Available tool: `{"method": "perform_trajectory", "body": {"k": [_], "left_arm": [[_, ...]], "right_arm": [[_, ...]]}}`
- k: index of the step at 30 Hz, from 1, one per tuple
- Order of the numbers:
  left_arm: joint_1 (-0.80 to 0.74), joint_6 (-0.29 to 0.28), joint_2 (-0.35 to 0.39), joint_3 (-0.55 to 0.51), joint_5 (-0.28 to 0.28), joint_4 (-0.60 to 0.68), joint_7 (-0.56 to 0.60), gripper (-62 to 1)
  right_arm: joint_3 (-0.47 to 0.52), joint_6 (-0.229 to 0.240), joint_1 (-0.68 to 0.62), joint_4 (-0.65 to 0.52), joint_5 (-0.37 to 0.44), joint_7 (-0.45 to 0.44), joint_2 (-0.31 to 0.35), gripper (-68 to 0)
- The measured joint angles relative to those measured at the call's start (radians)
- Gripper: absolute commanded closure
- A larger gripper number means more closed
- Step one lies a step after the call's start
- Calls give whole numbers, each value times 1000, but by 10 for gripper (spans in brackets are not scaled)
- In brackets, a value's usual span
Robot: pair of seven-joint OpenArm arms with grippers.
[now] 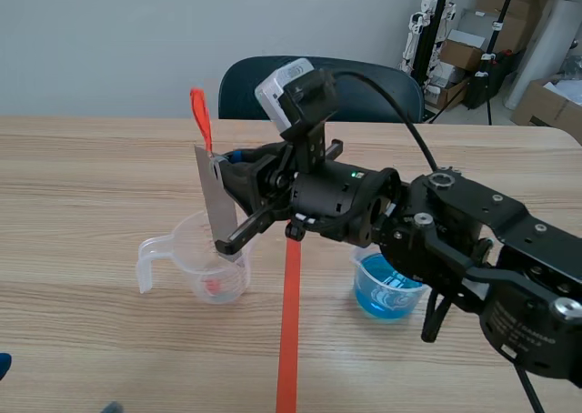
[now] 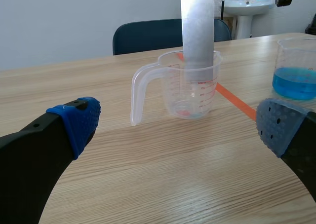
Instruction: Do the redox reaction experiment. put the plate into the left beaker
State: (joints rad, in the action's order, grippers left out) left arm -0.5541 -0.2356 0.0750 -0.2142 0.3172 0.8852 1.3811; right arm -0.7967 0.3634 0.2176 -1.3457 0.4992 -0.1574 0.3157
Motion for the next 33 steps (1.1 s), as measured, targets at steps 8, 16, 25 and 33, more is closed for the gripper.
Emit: {"method": "perform_trajectory", "body": {"k": [8, 16, 25, 33], "left_arm": [[0, 0, 0, 0, 0, 0, 0, -623], [0, 0, 0, 0, 0, 0, 0, -623], [0, 0, 0, 0, 0, 0, 0, -623], [0, 0, 0, 0, 0, 0, 0, -623]], "right_arm": [[-27, -1, 0, 82, -56, -91, -26, -4], [-26, -2, 0, 132, -111, -134, -51, -4], [-27, -5, 0, 142, -118, -156, -67, -4], [-26, -5, 0, 142, -144, -158, -72, -4]]}}
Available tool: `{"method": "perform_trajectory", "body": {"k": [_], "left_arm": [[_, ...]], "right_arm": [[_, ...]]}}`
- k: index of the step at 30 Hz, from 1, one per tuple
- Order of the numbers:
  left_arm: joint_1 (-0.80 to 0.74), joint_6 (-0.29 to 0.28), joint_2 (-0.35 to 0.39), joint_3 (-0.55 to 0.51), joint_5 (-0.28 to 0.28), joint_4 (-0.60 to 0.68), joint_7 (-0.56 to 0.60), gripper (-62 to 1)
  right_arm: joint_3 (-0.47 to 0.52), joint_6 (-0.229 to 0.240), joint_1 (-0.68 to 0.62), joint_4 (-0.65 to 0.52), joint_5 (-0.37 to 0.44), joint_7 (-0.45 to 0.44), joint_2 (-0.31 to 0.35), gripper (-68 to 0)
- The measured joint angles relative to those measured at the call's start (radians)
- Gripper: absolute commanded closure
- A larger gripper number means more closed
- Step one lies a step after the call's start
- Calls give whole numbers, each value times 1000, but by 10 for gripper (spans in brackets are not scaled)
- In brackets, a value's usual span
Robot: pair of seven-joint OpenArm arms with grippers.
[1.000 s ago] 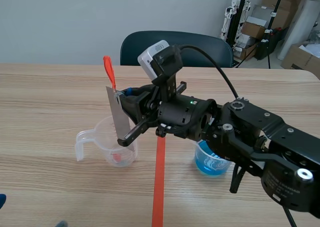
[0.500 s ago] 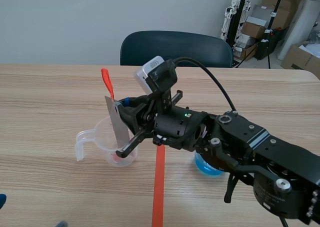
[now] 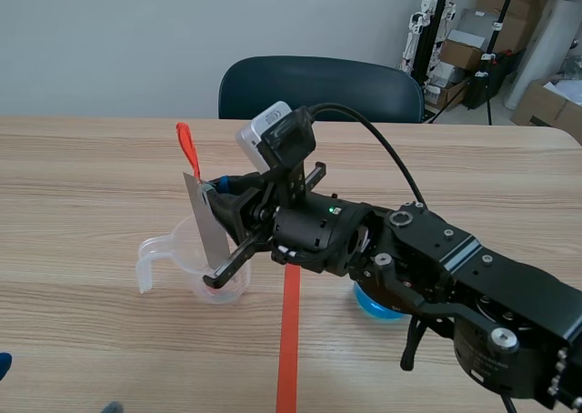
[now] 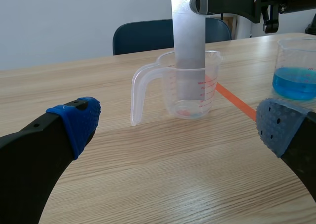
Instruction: Do the redox reaction experiment. put the plate into the left beaker
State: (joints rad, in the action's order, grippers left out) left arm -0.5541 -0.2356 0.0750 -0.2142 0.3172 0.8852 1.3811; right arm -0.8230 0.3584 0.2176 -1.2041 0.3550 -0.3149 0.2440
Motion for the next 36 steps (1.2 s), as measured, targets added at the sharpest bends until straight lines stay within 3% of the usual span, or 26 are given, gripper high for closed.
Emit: {"method": "perform_trajectory", "body": {"k": [26, 28, 29, 33, 34, 36], "left_arm": [[0, 0, 0, 0, 0, 0, 0, -623], [0, 0, 0, 0, 0, 0, 0, -623], [0, 0, 0, 0, 0, 0, 0, -623], [0, 0, 0, 0, 0, 0, 0, -623], [0, 0, 0, 0, 0, 0, 0, -623], [0, 0, 0, 0, 0, 0, 0, -623]], "right_arm": [[0, -23, 0, 36, -6, -2, -12, -13], [0, -23, 0, 36, -7, -3, -12, -95], [0, -23, 1, 36, -7, -3, -12, -169], [0, -23, 10, 37, -18, -20, -12, -596], [0, -23, 15, 37, -18, -20, -12, -672], [0, -26, 21, 37, -19, -20, -12, -679]]}}
